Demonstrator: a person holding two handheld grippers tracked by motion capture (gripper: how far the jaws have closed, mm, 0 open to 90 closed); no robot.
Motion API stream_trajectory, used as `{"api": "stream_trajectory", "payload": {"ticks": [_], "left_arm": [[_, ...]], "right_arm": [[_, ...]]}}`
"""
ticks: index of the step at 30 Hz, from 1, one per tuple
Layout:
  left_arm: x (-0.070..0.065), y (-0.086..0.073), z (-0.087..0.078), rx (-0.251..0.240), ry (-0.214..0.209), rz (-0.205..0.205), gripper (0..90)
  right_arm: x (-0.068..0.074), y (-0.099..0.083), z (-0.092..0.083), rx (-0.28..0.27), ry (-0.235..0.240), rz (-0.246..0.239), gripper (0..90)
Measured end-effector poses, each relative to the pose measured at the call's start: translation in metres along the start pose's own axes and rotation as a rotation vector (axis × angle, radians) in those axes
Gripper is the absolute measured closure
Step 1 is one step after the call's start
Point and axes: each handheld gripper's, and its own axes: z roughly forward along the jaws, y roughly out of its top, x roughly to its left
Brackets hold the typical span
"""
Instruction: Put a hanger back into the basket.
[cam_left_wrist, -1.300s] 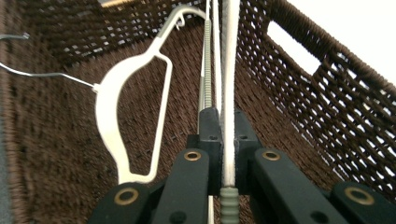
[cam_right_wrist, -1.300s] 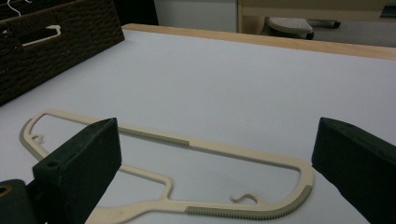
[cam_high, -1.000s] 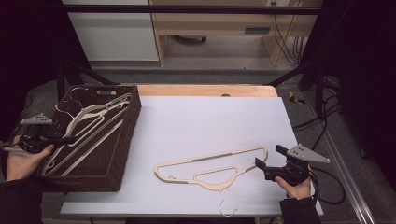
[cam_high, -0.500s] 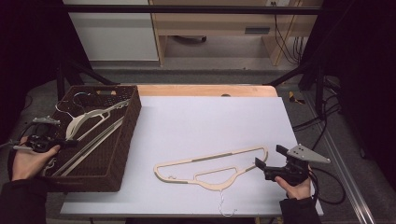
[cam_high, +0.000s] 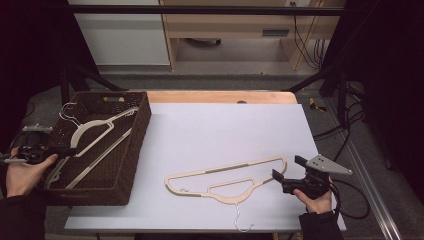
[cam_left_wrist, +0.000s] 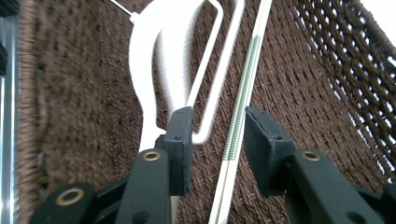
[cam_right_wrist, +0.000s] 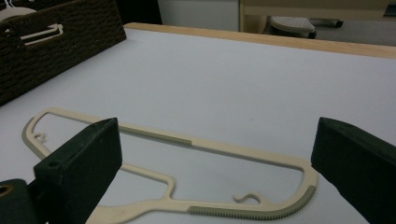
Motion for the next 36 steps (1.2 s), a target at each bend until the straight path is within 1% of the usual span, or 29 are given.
{"api": "stream_trajectory", "payload": {"ticks": [1, 2, 4, 5, 7, 8, 9, 10, 12, 14, 16, 17, 18, 19, 20, 21, 22, 24, 25, 26, 29, 30, 31, 32, 33, 34, 36], "left_arm": [[0.000, -0.001, -0.006, -0.019, 0.005, 0.008, 61.5], [-0.002, -0.001, -0.007, -0.050, 0.008, -0.009, 59.9], [-0.006, -0.001, -0.014, -0.102, 0.010, 0.003, 56.0], [-0.009, -0.001, -0.017, -0.141, 0.010, 0.002, 53.8], [-0.017, -0.001, -0.024, -0.201, 0.001, 0.007, 47.1], [-0.022, -0.001, -0.027, -0.234, -0.006, 0.018, 44.1], [-0.026, -0.001, -0.030, -0.264, -0.018, 0.024, 41.2], [-0.031, -0.001, -0.034, -0.286, -0.028, 0.034, 38.3], [-0.044, 0.000, -0.038, -0.346, -0.051, 0.051, 33.5], [-0.057, 0.000, -0.042, -0.394, -0.079, 0.073, 28.8], [-0.073, 0.001, -0.044, -0.441, -0.096, 0.098, 24.4], [-0.073, 0.001, -0.044, -0.441, -0.096, 0.098, 22.5], [-0.089, 0.002, -0.046, -0.483, -0.115, 0.120, 19.8], [-0.098, 0.002, -0.046, -0.504, -0.126, 0.129, 16.9], [-0.106, 0.003, -0.047, -0.519, -0.143, 0.138, 15.9], [-0.114, 0.003, -0.046, -0.534, -0.159, 0.146, 15.2], [-0.123, 0.003, -0.045, -0.548, -0.178, 0.153, 13.9], [-0.139, 0.002, -0.043, -0.556, -0.207, 0.174, 11.5], [-0.146, 0.001, -0.040, -0.564, -0.221, 0.185, 11.1], [-0.153, 0.000, -0.038, -0.565, -0.234, 0.199, 10.5], [-0.174, -0.004, -0.029, -0.571, -0.278, 0.210, 9.5], [-0.180, -0.006, -0.025, -0.570, -0.285, 0.216, 9.5], [-0.186, -0.007, -0.022, -0.568, -0.295, 0.221, 9.4], [-0.186, -0.007, -0.022, -0.568, -0.295, 0.221, 9.4], [-0.197, -0.010, -0.016, -0.564, -0.320, 0.234, 9.2], [-0.202, -0.012, -0.013, -0.563, -0.330, 0.242, 9.2], [-0.211, -0.016, -0.008, -0.557, -0.352, 0.261, 9.3]], "right_arm": [[0.001, 0.000, 0.000, 0.004, -0.002, 0.006, 2.2], [0.000, 0.000, 0.000, 0.005, 0.001, 0.004, 2.2], [0.000, 0.000, 0.000, 0.004, 0.003, 0.003, 2.3], [0.001, 0.000, 0.000, 0.004, 0.002, 0.004, 2.3], [0.000, 0.000, 0.000, 0.000, 0.003, 0.000, 2.3], [0.001, 0.000, 0.000, 0.002, 0.000, 0.004, 2.3], [0.001, 0.000, 0.000, 0.004, 0.002, -0.002, 2.3], [0.001, 0.000, 0.000, 0.006, 0.003, -0.001, 2.3], [0.002, 0.000, 0.001, 0.003, 0.007, -0.002, 2.3], [0.004, 0.001, 0.001, 0.002, 0.006, -0.005, 2.3], [0.004, 0.001, 0.001, 0.002, 0.016, -0.014, 2.4], [0.005, 0.001, 0.002, 0.002, 0.019, -0.015, 2.4], [0.006, 0.001, 0.002, 0.003, 0.019, -0.018, 2.5], [0.007, 0.001, 0.002, 0.004, 0.020, -0.020, 2.5], [0.008, 0.001, 0.003, 0.004, 0.024, -0.019, 2.5], [0.007, 0.001, 0.003, 0.006, 0.028, -0.037, 2.6], [0.008, 0.002, 0.003, 0.005, 0.033, -0.036, 2.7], [0.010, 0.003, 0.003, 0.006, 0.049, -0.035, 2.9], [0.012, 0.003, 0.004, 0.000, 0.049, -0.028, 2.9], [0.013, 0.004, 0.004, 0.009, 0.051, -0.039, 3.0], [0.016, 0.004, 0.005, 0.015, 0.059, -0.064, 3.1], [0.018, 0.004, 0.006, 0.016, 0.062, -0.058, 3.2], [0.018, 0.005, 0.006, 0.019, 0.064, -0.062, 3.3], [0.020, 0.005, 0.006, 0.021, 0.071, -0.067, 3.5], [0.021, 0.005, 0.007, 0.018, 0.071, -0.070, 3.8], [0.022, 0.005, 0.008, 0.024, 0.079, -0.068, 4.0], [0.025, 0.005, 0.009, 0.030, 0.090, -0.085, 4.7]]}}
